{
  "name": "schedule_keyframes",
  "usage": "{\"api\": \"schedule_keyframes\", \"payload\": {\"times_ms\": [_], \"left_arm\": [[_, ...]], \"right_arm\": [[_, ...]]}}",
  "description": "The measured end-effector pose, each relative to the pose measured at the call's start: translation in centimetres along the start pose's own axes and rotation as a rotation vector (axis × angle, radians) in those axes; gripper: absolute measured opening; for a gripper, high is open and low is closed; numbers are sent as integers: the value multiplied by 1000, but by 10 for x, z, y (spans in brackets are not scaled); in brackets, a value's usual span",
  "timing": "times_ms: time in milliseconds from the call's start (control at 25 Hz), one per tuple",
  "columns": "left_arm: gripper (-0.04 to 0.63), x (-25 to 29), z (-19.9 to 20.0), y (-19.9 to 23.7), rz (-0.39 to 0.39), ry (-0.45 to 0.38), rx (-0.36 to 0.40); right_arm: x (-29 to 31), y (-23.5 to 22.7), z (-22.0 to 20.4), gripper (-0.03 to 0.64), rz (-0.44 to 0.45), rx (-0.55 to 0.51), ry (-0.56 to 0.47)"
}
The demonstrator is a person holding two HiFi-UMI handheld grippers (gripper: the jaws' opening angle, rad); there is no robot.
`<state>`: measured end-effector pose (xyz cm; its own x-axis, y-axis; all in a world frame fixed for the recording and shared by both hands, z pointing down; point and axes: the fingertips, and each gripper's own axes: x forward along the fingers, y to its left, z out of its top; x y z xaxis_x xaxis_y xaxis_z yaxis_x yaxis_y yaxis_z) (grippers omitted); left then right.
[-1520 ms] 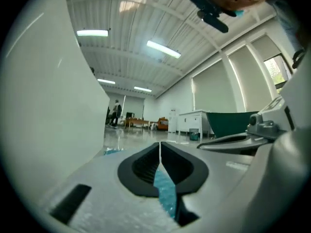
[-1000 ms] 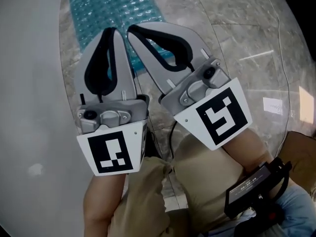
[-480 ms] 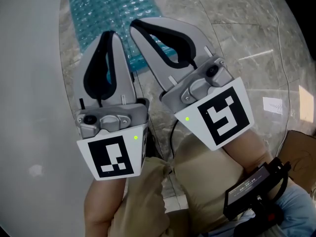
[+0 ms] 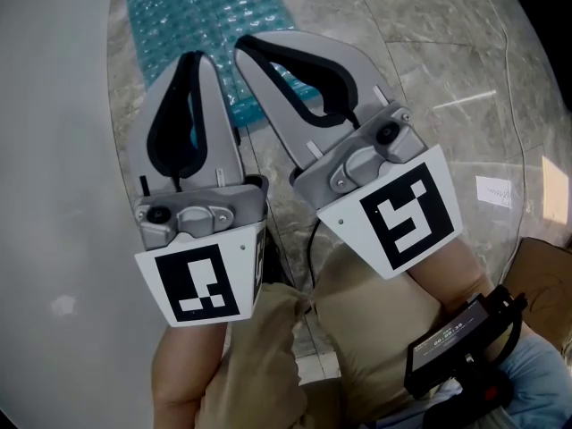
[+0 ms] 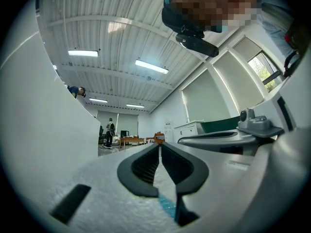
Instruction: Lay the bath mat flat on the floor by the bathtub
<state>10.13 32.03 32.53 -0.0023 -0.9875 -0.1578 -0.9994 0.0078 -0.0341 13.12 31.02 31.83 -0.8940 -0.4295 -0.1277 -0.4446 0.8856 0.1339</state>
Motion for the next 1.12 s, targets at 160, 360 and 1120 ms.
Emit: {"api": "schedule_keyframes", "payload": {"times_ms": [160,360,1120], "left_arm": [[25,0,0,-2,-10,2,8],[26,0,0,-2,-13,3,8],[26,1,3,-2,-20,-14,13]], "right_arm": [[0,0,1,8,-1,-1,-3],[0,2,3,8,4,-10,-5],[1,0,6,8,-1,-36,-10]]}}
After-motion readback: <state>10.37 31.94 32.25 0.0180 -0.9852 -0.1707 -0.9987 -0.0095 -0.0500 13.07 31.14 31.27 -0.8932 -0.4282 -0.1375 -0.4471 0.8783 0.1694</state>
